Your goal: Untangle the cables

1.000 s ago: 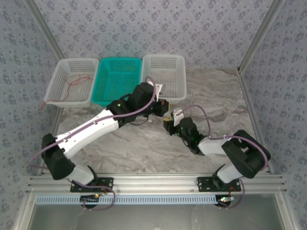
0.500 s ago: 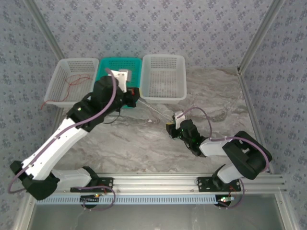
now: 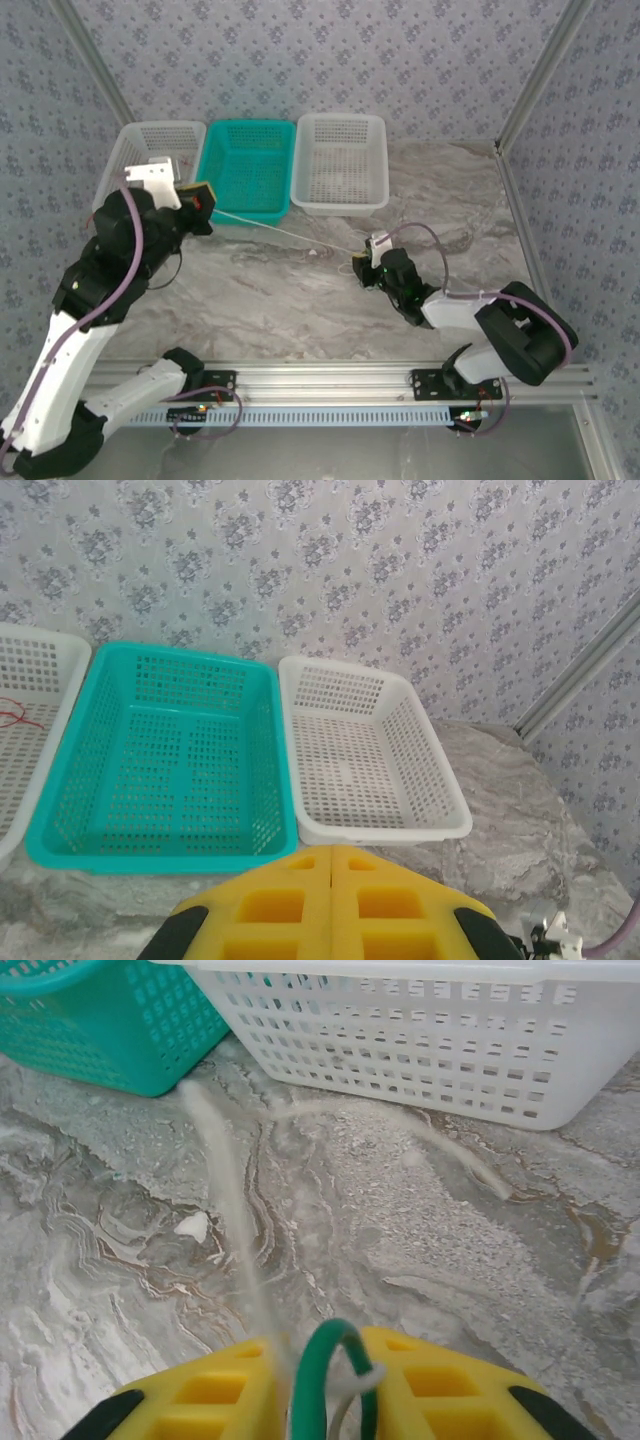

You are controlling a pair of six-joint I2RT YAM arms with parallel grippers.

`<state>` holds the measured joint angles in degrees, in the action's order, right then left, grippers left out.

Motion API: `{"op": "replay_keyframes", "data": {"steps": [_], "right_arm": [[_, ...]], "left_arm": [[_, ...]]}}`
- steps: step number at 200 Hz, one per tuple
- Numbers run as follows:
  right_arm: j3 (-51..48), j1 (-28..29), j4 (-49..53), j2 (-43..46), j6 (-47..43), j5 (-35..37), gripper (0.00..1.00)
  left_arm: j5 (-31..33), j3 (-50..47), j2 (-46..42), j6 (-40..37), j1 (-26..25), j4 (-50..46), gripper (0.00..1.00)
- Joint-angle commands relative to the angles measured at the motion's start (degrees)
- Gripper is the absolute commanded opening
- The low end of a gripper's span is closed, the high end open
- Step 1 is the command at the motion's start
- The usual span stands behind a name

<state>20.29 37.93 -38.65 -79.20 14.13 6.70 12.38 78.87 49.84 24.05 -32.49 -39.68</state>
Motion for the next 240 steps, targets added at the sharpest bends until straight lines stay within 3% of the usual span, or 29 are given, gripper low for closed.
{"op": "replay_keyframes", "data": {"steps": [1, 41, 78, 87, 97, 102, 129, 163, 197, 240], "right_arm": [[2.3, -0.4, 6.1, 3.3, -0.2, 0.5, 0.21], [4.6, -0.5, 14.0, 9.7, -3.3, 2.7, 0.17], [5.8, -0.7, 20.5, 11.3, -5.9, 4.4, 0.26], [6.8, -0.7, 22.8, 9.9, -6.1, 4.3, 0.35], [8.4, -0.7, 26.0, 7.5, -5.0, 4.5, 0.59], [8.9, -0.6, 26.9, 6.7, -4.0, 4.4, 0.67], [3.9, 1.2, 19.1, 9.1, -1.7, 0.9, 0.86], [-0.9, 3.3, 15.6, 15.1, -4.3, 0.4, 0.88], [-4.3, 3.9, 12.1, 23.1, -9.8, -6.1, 0.88], [-1.4, 4.0, 12.2, 18.3, -22.2, -10.1, 0.87]], "left_arm": [[-4.6, -6.6, 3.1, 1.5, 0.3, 2.2, 0.0], [-8.7, -19.7, 3.9, 5.7, 0.4, 7.9, 0.0], [-8.7, -19.2, 2.8, 4.5, 1.2, 7.3, 0.0], [-8.3, -18.1, 2.6, 3.8, 1.6, 6.7, 0.0], [-7.8, -16.2, 2.5, 2.8, 2.1, 5.9, 0.0], [-7.4, -15.1, 2.5, 2.2, 2.5, 5.5, 0.0], [-12.2, -8.0, 3.9, 3.4, 6.6, 5.8, 0.0], [-20.7, -1.6, 8.7, 4.9, 7.2, 9.7, 0.0], [-22.3, -0.2, 10.7, 4.5, 7.1, 10.1, 0.0], [-21.6, 0.8, 10.4, 3.6, 7.2, 8.4, 0.0]]}}
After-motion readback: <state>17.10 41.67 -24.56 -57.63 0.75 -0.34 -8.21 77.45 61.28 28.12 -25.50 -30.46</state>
